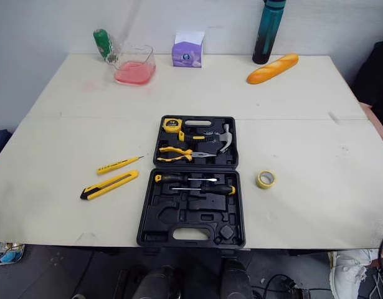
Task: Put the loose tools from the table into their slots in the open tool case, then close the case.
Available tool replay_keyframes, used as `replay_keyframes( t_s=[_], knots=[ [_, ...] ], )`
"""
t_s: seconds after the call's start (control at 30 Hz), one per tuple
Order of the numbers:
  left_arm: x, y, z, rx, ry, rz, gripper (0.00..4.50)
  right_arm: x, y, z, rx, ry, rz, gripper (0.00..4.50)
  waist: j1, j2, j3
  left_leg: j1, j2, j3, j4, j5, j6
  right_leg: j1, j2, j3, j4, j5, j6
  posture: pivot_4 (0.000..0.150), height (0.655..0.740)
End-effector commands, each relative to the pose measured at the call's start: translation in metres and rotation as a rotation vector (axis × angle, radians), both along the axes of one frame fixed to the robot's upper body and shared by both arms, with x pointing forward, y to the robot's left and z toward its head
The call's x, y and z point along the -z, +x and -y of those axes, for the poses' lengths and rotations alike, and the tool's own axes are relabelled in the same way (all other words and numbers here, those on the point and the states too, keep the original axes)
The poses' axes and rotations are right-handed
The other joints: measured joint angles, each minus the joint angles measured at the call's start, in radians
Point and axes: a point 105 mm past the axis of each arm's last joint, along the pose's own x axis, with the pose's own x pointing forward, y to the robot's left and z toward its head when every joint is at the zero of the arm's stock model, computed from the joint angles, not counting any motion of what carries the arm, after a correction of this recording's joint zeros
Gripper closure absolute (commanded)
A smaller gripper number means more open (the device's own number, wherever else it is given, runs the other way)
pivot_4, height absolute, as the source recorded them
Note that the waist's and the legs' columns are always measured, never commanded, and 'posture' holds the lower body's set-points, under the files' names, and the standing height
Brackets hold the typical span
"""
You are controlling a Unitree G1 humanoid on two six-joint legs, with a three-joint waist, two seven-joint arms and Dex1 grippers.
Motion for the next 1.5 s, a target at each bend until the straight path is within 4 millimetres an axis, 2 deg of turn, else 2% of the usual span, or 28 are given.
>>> replay_keyframes(
  t_s=[0.03,0.17,0.37,0.43,0.6,0.73,0.9,1.03,1.17,1.3,1.37,1.5],
  knots=[
    [-0.023,0.008,0.015,0.094,0.015,0.053,0.00,-0.017,0.010,-0.033,-0.231,0.065,0.076,0.03,0.005,0.000,0.000,0.001,0.000,0.001,0.000,-0.001,0.000,0.000,0.000,0.001,0.000,0.000,0.000,0.150,0.7400],
    [-0.030,0.022,0.059,0.350,-0.023,-0.004,0.00,-0.029,0.023,-0.081,-0.461,0.104,0.116,0.03,0.011,0.000,0.000,0.001,0.000,0.003,0.000,-0.002,0.002,0.000,0.000,0.006,0.003,0.000,0.000,0.150,0.7400],
    [-0.019,0.034,0.106,0.578,-0.041,-0.192,0.00,-0.042,0.020,-0.155,-0.720,0.073,0.146,0.03,0.012,0.001,0.001,0.001,0.001,0.004,0.000,-0.004,0.000,-0.001,0.001,0.013,0.003,0.000,-0.001,0.150,0.7400],
    [-0.015,0.039,0.116,0.627,-0.049,-0.241,0.00,-0.042,0.017,-0.173,-0.791,0.063,0.134,0.03,0.011,0.001,0.001,0.001,0.001,0.004,0.000,-0.004,0.000,-0.001,0.002,0.013,0.003,0.000,-0.001,0.150,0.7400],
    [-0.014,0.063,0.133,0.705,-0.050,-0.324,0.00,-0.052,0.016,-0.204,-0.932,0.084,0.130,0.03,0.011,0.001,0.001,0.002,0.000,0.006,0.001,-0.004,0.001,-0.002,0.003,0.012,0.004,0.000,-0.001,0.150,0.7400],
    [-0.011,0.073,0.139,0.723,-0.071,-0.362,0.00,-0.056,0.017,-0.219,-0.993,0.095,0.136,0.03,0.009,0.001,0.001,0.002,0.000,0.007,0.000,-0.004,0.001,-0.002,0.005,0.012,0.004,0.000,-0.001,0.150,0.7400],
    [0.002,0.099,0.149,0.730,-0.073,-0.433,0.00,-0.059,0.019,-0.242,-1.056,0.111,0.166,0.03,0.011,0.000,0.001,0.001,0.000,0.009,0.001,-0.004,0.002,-0.004,0.011,0.011,0.005,0.000,0.000,0.150,0.7400],
    [0.008,0.119,0.156,0.724,-0.056,-0.431,0.00,-0.051,0.020,-0.247,-1.060,0.108,0.141,0.03,0.018,0.000,0.001,0.001,0.001,0.010,0.001,-0.004,0.002,-0.005,0.012,0.012,0.006,0.000,0.000,0.150,0.7400],
    [0.017,0.147,0.176,0.729,-0.055,-0.418,0.00,-0.043,0.019,-0.252,-1.077,0.084,0.105,0.03,0.035,-0.001,0.000,-0.001,0.001,0.013,0.003,-0.004,0.003,-0.008,0.013,0.015,0.007,0.000,0.000,0.150,0.7400],
    [0.023,0.156,0.179,0.723,-0.032,-0.430,0.00,-0.042,0.019,-0.255,-1.085,0.075,0.105,0.03,0.035,-0.004,-0.001,-0.005,0.001,0.014,0.006,-0.003,0.003,-0.013,0.014,0.016,0.010,0.000,0.000,0.150,0.7400],
    [0.030,0.159,0.186,0.758,-0.034,-0.457,0.00,-0.041,0.018,-0.257,-1.090,0.069,0.101,0.03,0.031,-0.005,0.000,-0.011,0.001,0.015,0.011,-0.003,0.003,-0.018,0.016,0.018,0.013,0.000,0.000,0.150,0.7400],
    [0.036,0.169,0.199,0.779,-0.048,-0.447,0.00,-0.042,0.019,-0.259,-1.084,0.071,0.107,0.03,0.036,-0.005,0.000,-0.011,0.002,0.015,0.016,-0.003,0.003,-0.018,0.016,0.019,0.016,0.000,0.000,0.150,0.7400]
  ],
)
